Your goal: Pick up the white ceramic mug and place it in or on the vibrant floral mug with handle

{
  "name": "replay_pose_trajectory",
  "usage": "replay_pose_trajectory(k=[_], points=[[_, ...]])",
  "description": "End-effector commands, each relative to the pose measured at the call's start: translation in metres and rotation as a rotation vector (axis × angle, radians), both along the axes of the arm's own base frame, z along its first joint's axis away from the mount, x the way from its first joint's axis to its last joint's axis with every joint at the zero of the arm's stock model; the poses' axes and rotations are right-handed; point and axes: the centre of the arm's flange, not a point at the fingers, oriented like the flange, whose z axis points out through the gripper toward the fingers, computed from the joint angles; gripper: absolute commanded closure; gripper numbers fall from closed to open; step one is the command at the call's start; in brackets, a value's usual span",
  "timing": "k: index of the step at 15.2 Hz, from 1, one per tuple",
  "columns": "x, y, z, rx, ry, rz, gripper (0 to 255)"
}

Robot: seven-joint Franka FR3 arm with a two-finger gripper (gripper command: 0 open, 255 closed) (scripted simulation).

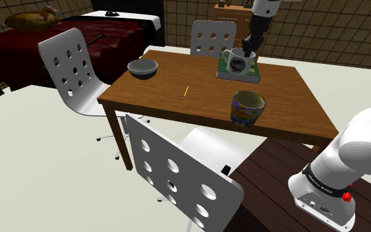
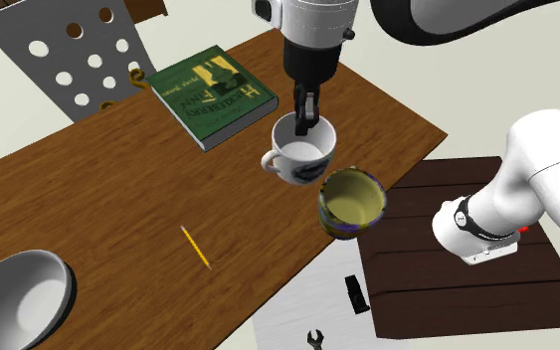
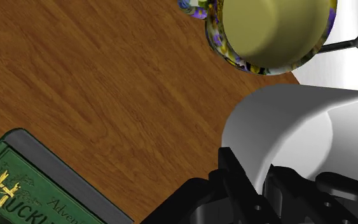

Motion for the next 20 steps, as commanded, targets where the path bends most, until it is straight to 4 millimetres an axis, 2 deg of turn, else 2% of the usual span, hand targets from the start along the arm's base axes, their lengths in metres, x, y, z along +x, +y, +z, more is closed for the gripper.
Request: replay_pose_trajectory(k=[1, 7, 20], points=[[-0.027, 0.007, 0.000, 0.000, -0.001, 0.000, 255], [-0.103, 0.029, 0.002, 0.000, -0.001, 0.000, 255], [-0.103, 0.029, -0.066, 0.000, -0.001, 0.000, 255]])
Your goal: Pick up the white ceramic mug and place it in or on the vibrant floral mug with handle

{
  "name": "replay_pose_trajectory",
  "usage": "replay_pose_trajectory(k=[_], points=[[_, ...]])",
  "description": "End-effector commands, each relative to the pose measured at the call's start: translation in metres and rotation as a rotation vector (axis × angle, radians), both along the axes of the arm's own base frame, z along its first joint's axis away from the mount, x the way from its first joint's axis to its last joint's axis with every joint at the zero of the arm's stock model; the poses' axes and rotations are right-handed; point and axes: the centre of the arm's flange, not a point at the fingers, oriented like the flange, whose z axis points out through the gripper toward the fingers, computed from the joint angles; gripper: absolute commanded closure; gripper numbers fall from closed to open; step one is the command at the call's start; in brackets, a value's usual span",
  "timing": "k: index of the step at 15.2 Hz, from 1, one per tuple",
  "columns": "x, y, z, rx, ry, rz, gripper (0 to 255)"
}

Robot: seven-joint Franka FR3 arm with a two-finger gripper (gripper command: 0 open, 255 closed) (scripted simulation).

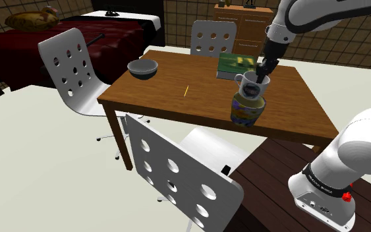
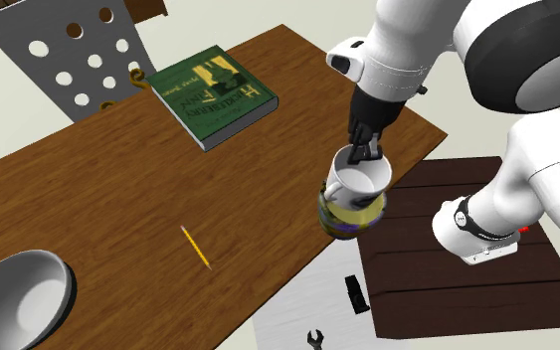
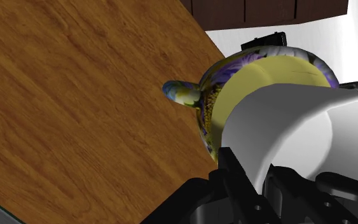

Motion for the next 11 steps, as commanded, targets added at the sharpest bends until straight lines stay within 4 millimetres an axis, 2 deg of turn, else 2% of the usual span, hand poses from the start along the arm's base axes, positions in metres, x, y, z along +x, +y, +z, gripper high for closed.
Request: replay_pose_trajectory(k=[1, 2, 10, 11], points=[[-0.0002, -0.0008, -0.0114, 0.000, -0.001, 0.000, 255], [-0.0002, -0.0008, -0.0188, 0.000, -0.001, 0.000, 255], [-0.0002, -0.0008, -0.0188, 0.000, -0.001, 0.000, 255], [-0.0004, -0.0011, -0.0184, 0.000, -0.001, 0.000, 0]])
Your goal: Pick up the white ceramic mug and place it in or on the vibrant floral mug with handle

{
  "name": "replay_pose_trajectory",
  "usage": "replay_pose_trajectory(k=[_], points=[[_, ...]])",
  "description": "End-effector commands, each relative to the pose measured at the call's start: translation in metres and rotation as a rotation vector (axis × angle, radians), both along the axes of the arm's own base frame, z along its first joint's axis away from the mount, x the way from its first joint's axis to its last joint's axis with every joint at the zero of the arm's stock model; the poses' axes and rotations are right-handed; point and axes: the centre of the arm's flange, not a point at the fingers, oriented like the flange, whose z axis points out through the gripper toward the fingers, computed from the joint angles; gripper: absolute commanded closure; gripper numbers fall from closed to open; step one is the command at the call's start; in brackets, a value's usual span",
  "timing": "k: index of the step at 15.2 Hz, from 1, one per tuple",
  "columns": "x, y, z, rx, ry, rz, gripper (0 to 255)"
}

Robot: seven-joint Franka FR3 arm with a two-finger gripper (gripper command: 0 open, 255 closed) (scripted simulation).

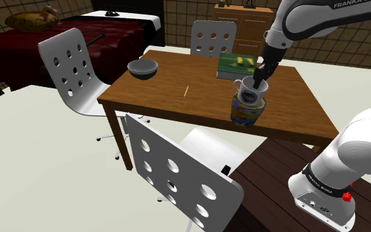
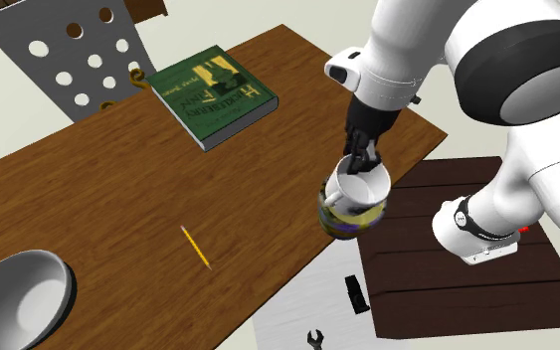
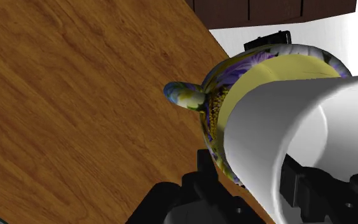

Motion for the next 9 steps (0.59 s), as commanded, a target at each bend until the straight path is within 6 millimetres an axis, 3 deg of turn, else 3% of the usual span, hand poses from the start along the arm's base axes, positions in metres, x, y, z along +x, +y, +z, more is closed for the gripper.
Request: replay_pose_trajectory(k=[1, 5, 9], points=[[0.000, 0.000, -0.001, 0.000, 0.002, 0.000, 0], [0.000, 0.000, -0.001, 0.000, 0.002, 0.000, 0], [-0.002, -0.002, 0.049, 0.000, 0.002, 0.000, 0]])
